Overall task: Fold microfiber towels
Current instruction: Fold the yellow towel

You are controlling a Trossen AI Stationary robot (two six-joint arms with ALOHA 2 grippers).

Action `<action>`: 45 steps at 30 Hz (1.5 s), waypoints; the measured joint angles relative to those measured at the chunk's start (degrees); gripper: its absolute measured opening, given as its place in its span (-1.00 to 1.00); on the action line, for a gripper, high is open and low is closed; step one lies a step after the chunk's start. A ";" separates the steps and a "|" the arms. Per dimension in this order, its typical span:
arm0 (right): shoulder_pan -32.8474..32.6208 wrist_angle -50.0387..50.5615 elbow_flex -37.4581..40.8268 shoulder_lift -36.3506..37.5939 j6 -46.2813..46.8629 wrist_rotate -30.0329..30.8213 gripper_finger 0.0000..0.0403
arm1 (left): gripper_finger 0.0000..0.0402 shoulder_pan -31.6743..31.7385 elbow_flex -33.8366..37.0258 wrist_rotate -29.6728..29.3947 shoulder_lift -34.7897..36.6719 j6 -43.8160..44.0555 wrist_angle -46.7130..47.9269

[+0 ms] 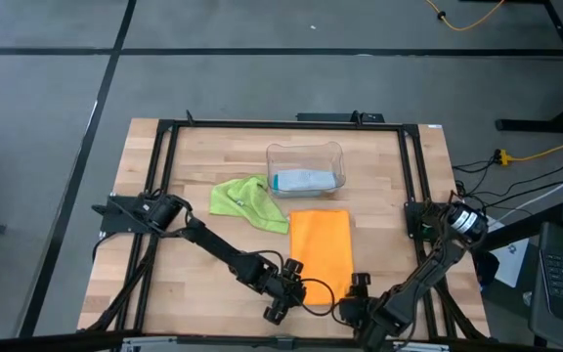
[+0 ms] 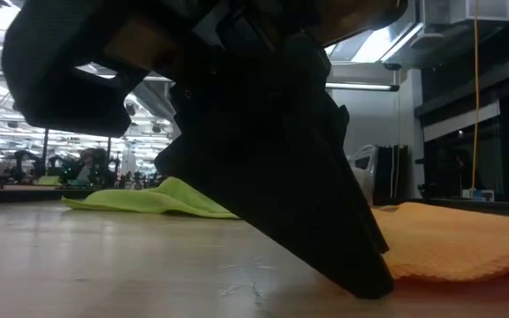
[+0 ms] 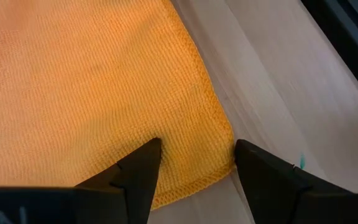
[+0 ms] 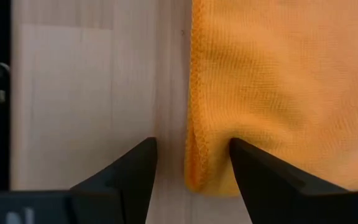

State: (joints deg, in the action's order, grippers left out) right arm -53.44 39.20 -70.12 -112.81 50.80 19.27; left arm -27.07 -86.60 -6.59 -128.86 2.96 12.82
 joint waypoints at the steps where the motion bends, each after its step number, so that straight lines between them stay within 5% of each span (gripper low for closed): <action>1: 0.06 -1.68 1.12 0.22 0.20 0.09 0.03 | 0.03 0.00 0.02 0.00 0.00 0.01 -0.02; 11: 0.25 -3.29 4.39 0.46 7.00 0.11 -0.18 | -0.04 -0.04 0.06 -1.29 -0.02 0.12 -0.20; 23: 0.33 -3.51 4.87 0.21 7.22 3.63 -0.95 | -0.74 -0.09 0.11 -4.14 -0.09 1.42 -0.35; 27: 0.32 -3.49 4.49 0.01 9.11 4.75 -0.94 | -0.97 -0.36 0.13 -6.42 -0.09 1.78 -0.32; 45: 0.40 19.09 -12.79 -0.31 10.28 14.62 -0.98 | -1.00 -3.01 -12.56 -17.16 0.94 3.97 14.81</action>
State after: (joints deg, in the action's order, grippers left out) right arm -53.04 58.29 -82.92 -113.12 61.08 33.88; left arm -30.08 -99.17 -23.75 -127.92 6.93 27.63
